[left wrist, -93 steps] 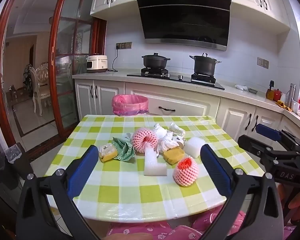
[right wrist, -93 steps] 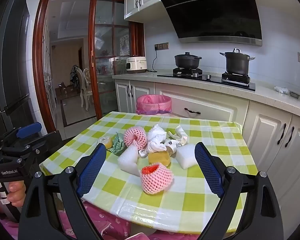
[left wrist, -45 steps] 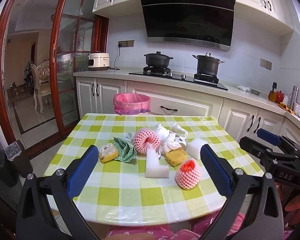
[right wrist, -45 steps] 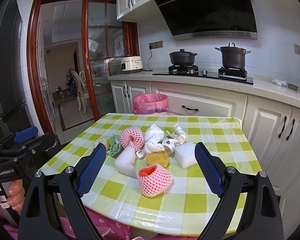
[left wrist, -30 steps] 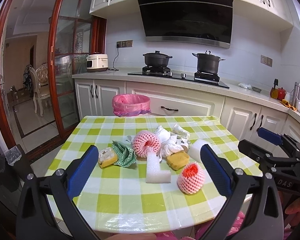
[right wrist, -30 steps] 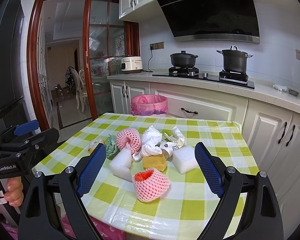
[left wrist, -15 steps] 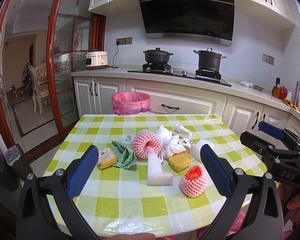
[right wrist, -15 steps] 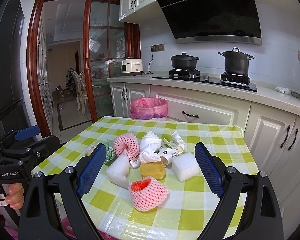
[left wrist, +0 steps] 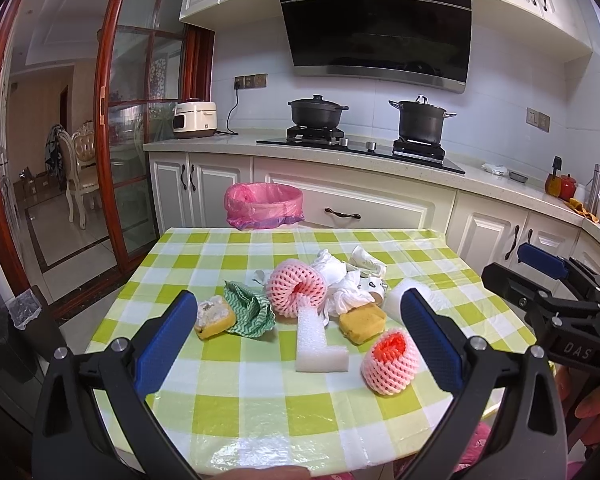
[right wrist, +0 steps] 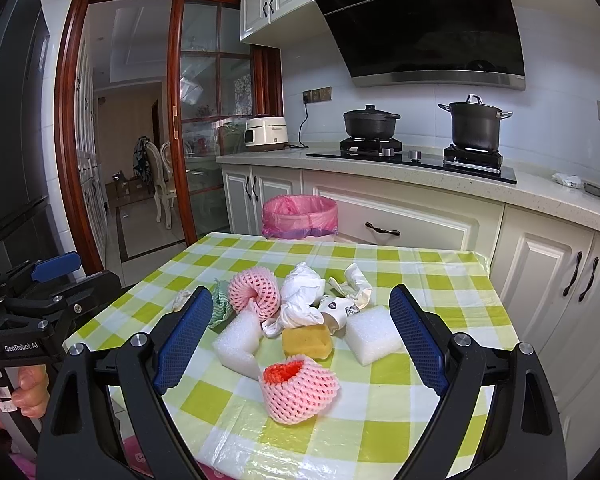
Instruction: Collect trash
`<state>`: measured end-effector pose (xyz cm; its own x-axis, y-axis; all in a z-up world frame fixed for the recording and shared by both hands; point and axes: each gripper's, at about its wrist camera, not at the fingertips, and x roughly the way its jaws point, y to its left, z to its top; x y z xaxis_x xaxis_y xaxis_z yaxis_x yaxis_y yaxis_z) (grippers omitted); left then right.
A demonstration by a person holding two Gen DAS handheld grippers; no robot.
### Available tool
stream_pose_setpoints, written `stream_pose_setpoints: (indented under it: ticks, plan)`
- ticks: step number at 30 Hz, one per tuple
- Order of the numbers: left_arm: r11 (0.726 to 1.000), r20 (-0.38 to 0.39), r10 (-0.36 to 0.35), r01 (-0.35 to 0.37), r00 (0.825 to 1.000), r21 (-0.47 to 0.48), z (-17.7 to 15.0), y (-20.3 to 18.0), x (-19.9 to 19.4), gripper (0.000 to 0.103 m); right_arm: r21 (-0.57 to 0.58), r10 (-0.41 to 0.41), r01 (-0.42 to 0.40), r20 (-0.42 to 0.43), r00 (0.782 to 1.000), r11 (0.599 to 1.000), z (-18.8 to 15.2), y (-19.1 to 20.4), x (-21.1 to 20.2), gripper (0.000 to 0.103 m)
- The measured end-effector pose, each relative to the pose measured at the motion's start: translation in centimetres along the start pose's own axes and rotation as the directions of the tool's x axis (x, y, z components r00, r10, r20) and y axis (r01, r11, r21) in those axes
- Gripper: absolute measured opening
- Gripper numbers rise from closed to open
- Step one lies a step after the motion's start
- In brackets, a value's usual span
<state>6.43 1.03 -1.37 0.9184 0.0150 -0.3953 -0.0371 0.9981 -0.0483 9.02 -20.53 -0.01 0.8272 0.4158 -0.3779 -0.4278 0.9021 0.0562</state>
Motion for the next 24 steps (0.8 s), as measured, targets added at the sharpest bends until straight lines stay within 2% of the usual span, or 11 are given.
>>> stream_pose_setpoints:
  ticks: [24]
  plan:
    - [1.000, -0.001, 0.000, 0.000, 1.000, -0.002, -0.10, 0.21, 0.02, 0.099, 0.005, 0.004, -0.004, -0.003, 1.000, 1.000, -0.02, 0.22, 0.12, 0.085]
